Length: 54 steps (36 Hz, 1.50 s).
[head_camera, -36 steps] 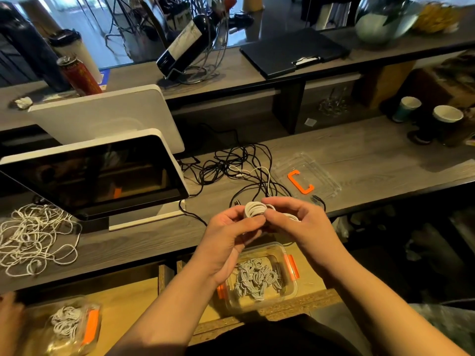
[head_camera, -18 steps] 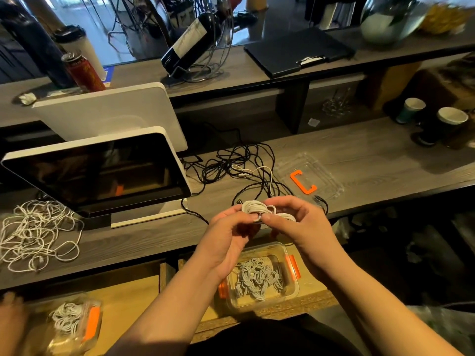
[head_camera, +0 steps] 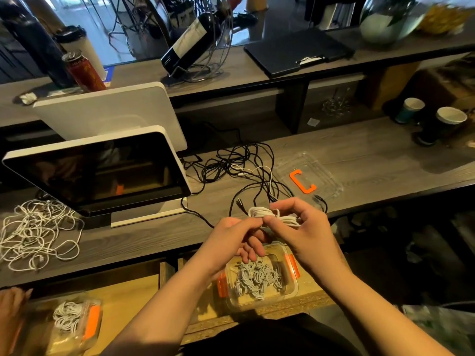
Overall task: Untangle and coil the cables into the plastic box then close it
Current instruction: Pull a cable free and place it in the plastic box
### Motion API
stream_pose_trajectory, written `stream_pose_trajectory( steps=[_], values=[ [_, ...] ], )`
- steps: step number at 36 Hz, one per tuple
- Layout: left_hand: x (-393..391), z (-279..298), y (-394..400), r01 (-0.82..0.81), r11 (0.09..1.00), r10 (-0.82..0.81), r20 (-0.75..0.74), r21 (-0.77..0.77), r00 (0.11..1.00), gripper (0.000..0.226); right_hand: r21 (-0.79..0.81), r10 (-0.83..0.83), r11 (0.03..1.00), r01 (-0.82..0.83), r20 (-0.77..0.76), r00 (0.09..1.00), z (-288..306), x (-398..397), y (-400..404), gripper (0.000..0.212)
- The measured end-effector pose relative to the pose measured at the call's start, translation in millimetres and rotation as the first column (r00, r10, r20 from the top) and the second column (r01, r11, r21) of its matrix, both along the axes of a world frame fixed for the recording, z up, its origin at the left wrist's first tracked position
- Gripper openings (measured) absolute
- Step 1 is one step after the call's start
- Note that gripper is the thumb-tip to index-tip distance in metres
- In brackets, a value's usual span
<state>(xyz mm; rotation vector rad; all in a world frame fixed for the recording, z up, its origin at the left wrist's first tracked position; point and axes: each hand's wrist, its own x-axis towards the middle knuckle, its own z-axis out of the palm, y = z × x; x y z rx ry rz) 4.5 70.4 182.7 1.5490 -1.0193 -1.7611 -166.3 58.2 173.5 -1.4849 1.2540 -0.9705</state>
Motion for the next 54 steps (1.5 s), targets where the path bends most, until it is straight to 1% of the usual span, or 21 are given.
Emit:
stream_pose_trajectory(
  steps=[2, 6, 12, 15, 17, 19, 22, 25, 27, 28, 29, 31, 32, 34, 38, 40, 42, 45, 47, 51, 54],
  values=[
    [0.9, 0.0, -1.3, 0.033, 0.999, -0.033, 0.004, -0.016, 0.999, 0.028, -0.047, 0.009, 0.999, -0.012, -0.064, 0.998, -1.1, 0.3, 1.2, 0.022],
    [1.3, 1.3, -2.0, 0.136, 0.987, -0.129, 0.082, -0.091, 0.988, 0.024, -0.044, 0.038, 0.998, -0.042, -0.074, 0.997, -1.7, -2.6, 1.6, 0.027],
    [-3.4, -4.0, -1.0, 0.055, 0.981, -0.033, 0.118, -0.189, 0.992, 0.033, -0.075, 0.048, 0.996, -0.056, -0.102, 0.994, -2.9, -5.8, -2.5, 0.030],
    [-6.3, -4.2, -0.5, 0.039, 0.959, 0.004, 0.151, -0.282, 0.989, 0.040, -0.091, 0.045, 0.995, -0.050, -0.054, 0.998, -5.9, -7.9, -5.6, 0.028],
    [-5.7, -4.5, -2.5, 0.022, 0.933, 0.037, 0.155, -0.359, 0.987, 0.041, -0.021, 0.011, 1.000, -0.010, 0.025, 1.000, -6.8, -8.5, -7.0, 0.026],
    [-4.4, -3.6, -4.6, -0.016, 0.922, 0.045, 0.068, -0.387, 0.997, 0.039, 0.135, -0.027, 0.991, 0.001, 0.186, 0.982, -5.3, -9.6, -9.4, 0.024],
    [-1.3, -7.2, -6.7, -0.072, 0.939, 0.023, -0.148, -0.335, 0.989, 0.043, 0.349, -0.013, 0.925, -0.152, 0.427, 0.904, -2.6, -14.4, -13.5, 0.030],
    [-0.9, -10.2, -4.5, -0.159, 0.963, 0.068, -0.375, -0.217, 0.924, 0.038, 0.445, 0.021, 0.834, -0.328, 0.567, 0.823, 3.2, -17.5, -15.4, 0.032],
    [-2.2, -13.0, -3.2, -0.203, 0.968, 0.115, -0.460, -0.147, 0.880, 0.040, 0.466, 0.025, 0.801, -0.375, 0.600, 0.799, 5.1, -17.7, -16.4, 0.029],
    [-2.5, -15.1, -4.1, -0.213, 0.967, 0.132, -0.441, -0.140, 0.888, 0.042, 0.472, 0.019, 0.805, -0.359, 0.584, 0.811, 4.6, -17.3, -17.0, 0.027],
    [-2.7, -16.4, -5.4, -0.209, 0.964, 0.139, -0.362, -0.164, 0.922, 0.045, 0.476, 0.008, 0.821, -0.317, 0.544, 0.839, 3.4, -16.6, -17.6, 0.025],
    [-3.4, -17.4, -10.0, -0.140, 0.956, 0.124, -0.079, -0.258, 0.989, 0.046, 0.453, -0.017, 0.869, -0.198, 0.427, 0.904, -0.1, -15.9, -19.2, 0.023],
    [-3.6, -16.9, -11.5, -0.092, 0.952, 0.112, 0.052, -0.293, 0.992, 0.044, 0.432, -0.030, 0.890, -0.150, 0.382, 0.924, -1.5, -15.9, -19.4, 0.022],
    [-4.4, -15.9, -14.4, 0.003, 0.942, 0.075, 0.219, -0.336, 0.973, 0.040, 0.392, -0.062, 0.916, -0.086, 0.350, 0.935, -3.6, -16.4, -19.4, 0.019],
    [-4.7, -15.9, -15.1, 0.094, 0.925, 0.078, 0.426, -0.367, 0.901, 0.040, 0.302, -0.045, 0.952, -0.047, 0.293, 0.955, -3.1, -16.4, -16.3, 0.015],
    [-4.2, -14.9, -15.6, 0.092, 0.922, 0.102, 0.465, -0.375, 0.879, 0.034, 0.277, -0.013, 0.959, -0.062, 0.261, 0.965, -3.4, -15.9, -15.6, 0.014],
    [-2.0, -12.3, -15.7, 0.113, 0.928, 0.070, 0.465, -0.355, 0.882, 0.030, 0.268, -0.004, 0.961, -0.060, 0.232, 0.973, -5.8, -16.6, -15.7, 0.013],
    [3.9, -10.4, -16.2, 0.185, 0.934, -0.033, 0.440, -0.307, 0.897, 0.028, 0.255, 0.023, 0.964, -0.072, 0.192, 0.981, -10.5, -19.7, -15.3, 0.014],
    [6.9, -9.6, -17.3, 0.219, 0.937, -0.101, 0.391, -0.272, 0.915, 0.027, 0.299, 0.042, 0.948, -0.111, 0.228, 0.973, -14.5, -21.5, -15.4, 0.015],
    [13.5, -7.9, -19.2, 0.162, 0.972, -0.152, 0.071, -0.170, 0.986, 0.020, 0.463, 0.088, 0.843, -0.273, 0.382, 0.920, -19.3, -25.3, -17.7, 0.018],
    [22.0, -13.2, -18.8, 0.137, 0.986, -0.154, -0.184, -0.100, 0.971, 0.020, 0.505, 0.113, 0.741, -0.442, 0.555, 0.824, -17.4, -25.7, -18.0, 0.023]
  ],
)
